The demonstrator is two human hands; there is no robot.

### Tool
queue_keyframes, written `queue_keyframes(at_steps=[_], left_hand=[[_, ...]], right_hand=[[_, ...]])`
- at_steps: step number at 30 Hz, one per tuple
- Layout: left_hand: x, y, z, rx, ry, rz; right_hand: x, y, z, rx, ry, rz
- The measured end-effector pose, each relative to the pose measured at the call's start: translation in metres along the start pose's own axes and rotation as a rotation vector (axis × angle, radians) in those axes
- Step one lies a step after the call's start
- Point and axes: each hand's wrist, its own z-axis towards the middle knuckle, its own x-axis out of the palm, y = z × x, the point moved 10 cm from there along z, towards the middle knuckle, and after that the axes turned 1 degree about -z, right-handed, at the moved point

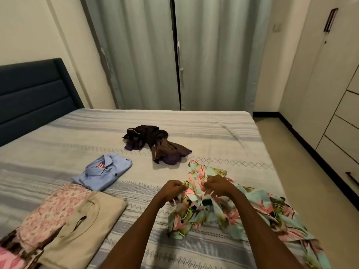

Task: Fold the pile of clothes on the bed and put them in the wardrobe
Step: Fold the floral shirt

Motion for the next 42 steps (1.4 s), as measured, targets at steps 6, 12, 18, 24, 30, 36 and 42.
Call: queue_keyframes(at_steps=[6, 12, 18, 24, 30, 36, 42], left_hand=[[-0.021, 0.027, 0.053, 0.101, -0.238, 0.180], [-0.040, 0.041, 0.116, 0.175, -0.367, 0.258], [-0.045, 0.030, 0.181, 0.387, -0.496, 0.565], [-0.009, 0.038, 0.233, 0.429, -0.409, 1.031], [-0.014, 0.064, 0.261, 0.158, -0.295, 0.982], [-0.011, 0.063, 0.264, 0.080, -0.265, 0.969], [-0.008, 0.066, 0.265, 0.029, -0.264, 0.939]], right_hand=[[0.016, -0.026, 0.072, -0.023, -0.125, -0.158], [0.019, -0.013, 0.158, -0.074, -0.288, -0.244], [0.033, -0.017, 0.247, -0.017, -0.313, -0.456], [0.061, -0.043, 0.263, -0.048, -0.504, -0.486], [0.043, -0.041, 0.238, -0.201, -0.755, -0.359], [0.041, -0.048, 0.207, -0.210, -0.787, -0.367], [0.036, -0.065, 0.176, -0.155, -0.835, -0.375]])
